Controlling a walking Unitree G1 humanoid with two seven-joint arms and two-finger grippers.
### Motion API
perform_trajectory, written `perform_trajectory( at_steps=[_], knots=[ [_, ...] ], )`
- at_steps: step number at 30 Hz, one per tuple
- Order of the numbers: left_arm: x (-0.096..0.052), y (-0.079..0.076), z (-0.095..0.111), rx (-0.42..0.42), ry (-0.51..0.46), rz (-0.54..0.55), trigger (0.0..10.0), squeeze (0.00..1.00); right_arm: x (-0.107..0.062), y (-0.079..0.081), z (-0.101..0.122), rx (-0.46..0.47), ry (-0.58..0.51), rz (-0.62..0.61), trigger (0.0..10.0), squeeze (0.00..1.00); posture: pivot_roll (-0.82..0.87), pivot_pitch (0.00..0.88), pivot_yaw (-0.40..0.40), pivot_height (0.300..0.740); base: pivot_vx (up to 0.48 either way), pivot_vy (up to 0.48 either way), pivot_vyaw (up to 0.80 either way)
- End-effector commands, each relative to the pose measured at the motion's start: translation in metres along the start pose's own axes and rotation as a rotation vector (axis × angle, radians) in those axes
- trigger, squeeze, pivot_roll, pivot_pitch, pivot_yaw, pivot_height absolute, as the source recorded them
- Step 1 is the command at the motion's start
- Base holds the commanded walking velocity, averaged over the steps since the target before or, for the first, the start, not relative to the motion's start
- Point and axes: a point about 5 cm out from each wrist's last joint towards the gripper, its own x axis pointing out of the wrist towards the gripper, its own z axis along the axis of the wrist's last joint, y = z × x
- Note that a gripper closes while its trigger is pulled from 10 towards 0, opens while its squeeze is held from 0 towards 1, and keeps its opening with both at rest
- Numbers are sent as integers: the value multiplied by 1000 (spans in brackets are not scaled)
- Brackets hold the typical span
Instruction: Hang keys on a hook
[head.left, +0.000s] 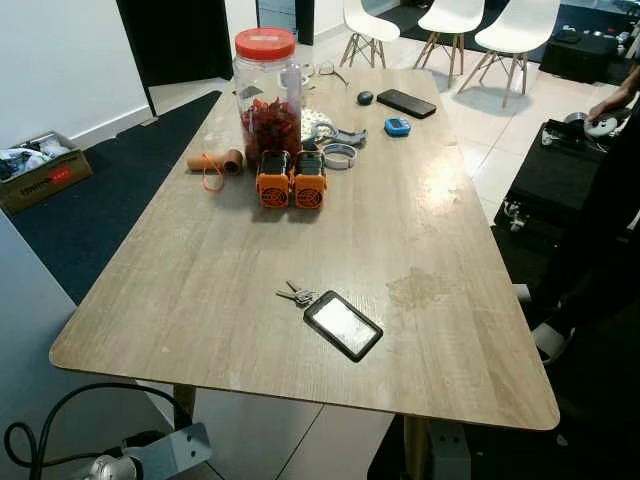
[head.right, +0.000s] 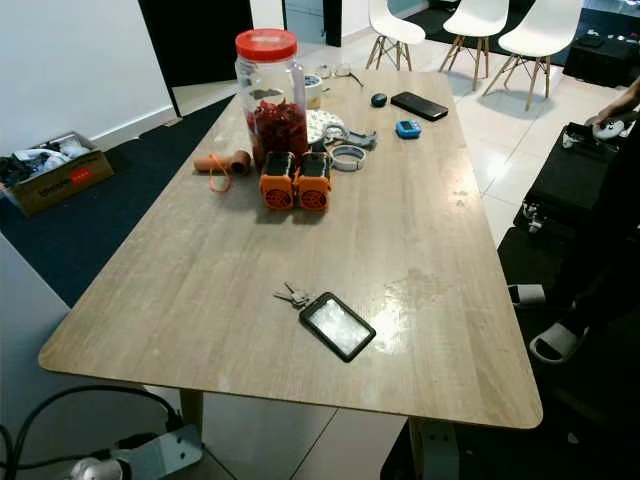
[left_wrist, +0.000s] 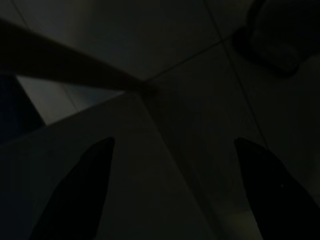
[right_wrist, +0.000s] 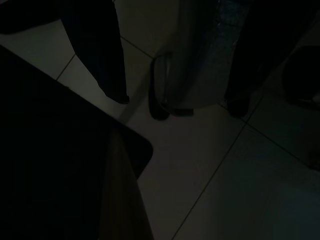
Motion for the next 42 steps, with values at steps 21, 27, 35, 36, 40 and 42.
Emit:
perform_trajectory(
  at_steps=[21,27,35,36,40,42],
  knots=[
    [-41,-11,-64,-214,-36,53,10000,0,-3,-1,-9,16,8,-4,10000,0,68,10,5,740,0,0,0],
    [-61,5,-74,-231,-118,88,10000,0,-4,-1,-9,15,5,-2,10000,0,75,17,-4,740,0,0,0],
    [-91,27,-89,-220,-167,57,10000,0,-4,-1,-8,13,1,-1,10000,0,75,22,0,740,0,0,0],
    [-96,31,-92,-217,-164,45,10000,0,-4,-1,-9,15,0,-2,10000,0,75,24,2,740,0,0,0],
    [-107,37,-100,-203,-141,20,10000,0,-4,0,-9,18,1,-3,10000,0,75,24,4,740,0,0,0],
    [-114,41,-103,-205,-144,1,10000,0,-4,0,-10,21,2,-3,10000,0,74,26,5,740,0,0,0]
  ],
)
